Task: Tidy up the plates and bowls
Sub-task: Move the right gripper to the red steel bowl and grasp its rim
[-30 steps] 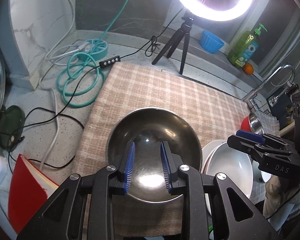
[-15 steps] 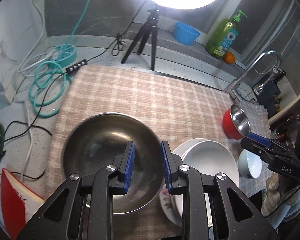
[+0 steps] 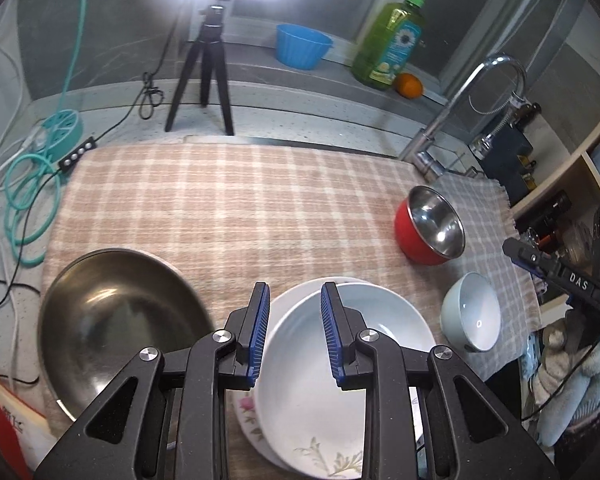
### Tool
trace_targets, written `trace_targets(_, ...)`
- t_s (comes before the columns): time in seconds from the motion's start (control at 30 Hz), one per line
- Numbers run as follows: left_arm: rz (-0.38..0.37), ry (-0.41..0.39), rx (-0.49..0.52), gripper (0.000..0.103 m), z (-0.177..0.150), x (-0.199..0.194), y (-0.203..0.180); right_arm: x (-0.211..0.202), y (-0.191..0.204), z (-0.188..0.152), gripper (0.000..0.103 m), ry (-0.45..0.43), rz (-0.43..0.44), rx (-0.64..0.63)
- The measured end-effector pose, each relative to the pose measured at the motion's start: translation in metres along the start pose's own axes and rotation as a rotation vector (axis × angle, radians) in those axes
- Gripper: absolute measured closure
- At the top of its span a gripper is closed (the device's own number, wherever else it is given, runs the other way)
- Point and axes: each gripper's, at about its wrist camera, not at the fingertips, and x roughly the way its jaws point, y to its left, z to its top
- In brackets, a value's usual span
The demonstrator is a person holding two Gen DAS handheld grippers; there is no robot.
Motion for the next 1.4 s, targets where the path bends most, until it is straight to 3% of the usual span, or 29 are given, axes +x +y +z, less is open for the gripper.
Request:
trace_targets(0.47, -0.1, 0.084, 0.044, 0.078, 0.018, 0.048, -0.058, 0.022, -0.039, 0.019, 0.034, 0.061, -0.038, -0.036)
trace_targets(0.67, -0.122, 0.095, 0.057, 0.078, 0.035, 0.074, -0.082, 0.044, -0.056, 0.03, 0.046, 0.119, -0.003, -0.004)
trace_targets(0.8, -0.134, 0.113, 0.062, 0.079, 0.047, 0.094, -0.092, 0.064, -0.067, 0.035, 0.06, 0.17, 0.027, 0.031)
trace_targets(1.4, -0.147, 0.178, 0.068, 0.088, 0.062, 0.138, -0.108, 0.104, -0.057, 0.047, 0.08, 0.246, 0.019, -0.03)
